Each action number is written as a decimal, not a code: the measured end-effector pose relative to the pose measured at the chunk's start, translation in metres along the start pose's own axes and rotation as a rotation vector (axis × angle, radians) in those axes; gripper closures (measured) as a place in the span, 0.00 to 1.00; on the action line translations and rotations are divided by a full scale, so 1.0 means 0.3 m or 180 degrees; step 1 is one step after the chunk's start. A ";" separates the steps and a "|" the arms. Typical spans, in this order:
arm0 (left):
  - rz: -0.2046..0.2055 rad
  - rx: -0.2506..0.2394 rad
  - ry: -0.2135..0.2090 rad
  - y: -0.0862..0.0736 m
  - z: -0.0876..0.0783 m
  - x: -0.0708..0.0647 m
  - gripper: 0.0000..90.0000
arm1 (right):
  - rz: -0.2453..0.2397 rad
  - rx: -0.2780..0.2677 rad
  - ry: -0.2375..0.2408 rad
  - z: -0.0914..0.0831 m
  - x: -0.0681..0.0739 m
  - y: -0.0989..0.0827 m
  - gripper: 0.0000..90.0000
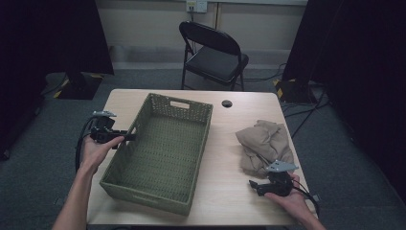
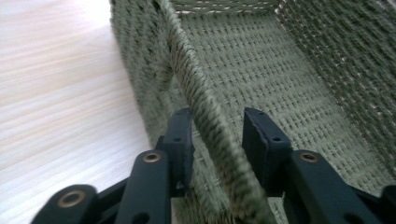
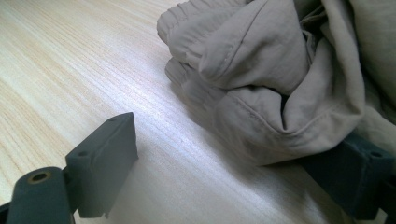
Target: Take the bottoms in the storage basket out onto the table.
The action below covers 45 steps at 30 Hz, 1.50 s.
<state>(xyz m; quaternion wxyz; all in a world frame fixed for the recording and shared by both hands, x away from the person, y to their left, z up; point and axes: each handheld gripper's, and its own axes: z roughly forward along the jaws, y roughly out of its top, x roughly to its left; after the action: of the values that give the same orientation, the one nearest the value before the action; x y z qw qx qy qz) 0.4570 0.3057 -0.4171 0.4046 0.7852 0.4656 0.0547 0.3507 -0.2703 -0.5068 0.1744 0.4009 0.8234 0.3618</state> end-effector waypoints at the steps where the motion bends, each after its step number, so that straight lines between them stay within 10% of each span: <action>1: 0.0037 0.0048 0.0037 0.001 0.008 0.000 0.73 | -0.0006 -0.0001 0.0002 0.000 -0.001 0.000 0.13; 15: -0.0013 -0.0026 0.0095 -0.009 -0.008 0.005 0.77 | -0.0010 -0.0002 0.0004 0.001 -0.001 0.001 0.13; 27: -0.0296 -0.0169 0.0273 -0.064 -0.094 0.087 0.77 | -0.0009 -0.0002 0.0004 0.001 -0.001 0.001 0.13; 45: -0.0363 -0.0129 0.0532 -0.063 -0.152 0.184 0.78 | -0.0009 -0.0003 0.0004 0.001 -0.001 0.001 0.13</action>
<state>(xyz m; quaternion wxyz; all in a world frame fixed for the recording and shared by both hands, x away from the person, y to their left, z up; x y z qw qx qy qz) 0.4539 0.3798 -0.4156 0.3826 0.7418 0.5404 0.1062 0.3511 -0.2703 -0.5069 0.1746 0.3995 0.8239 0.3622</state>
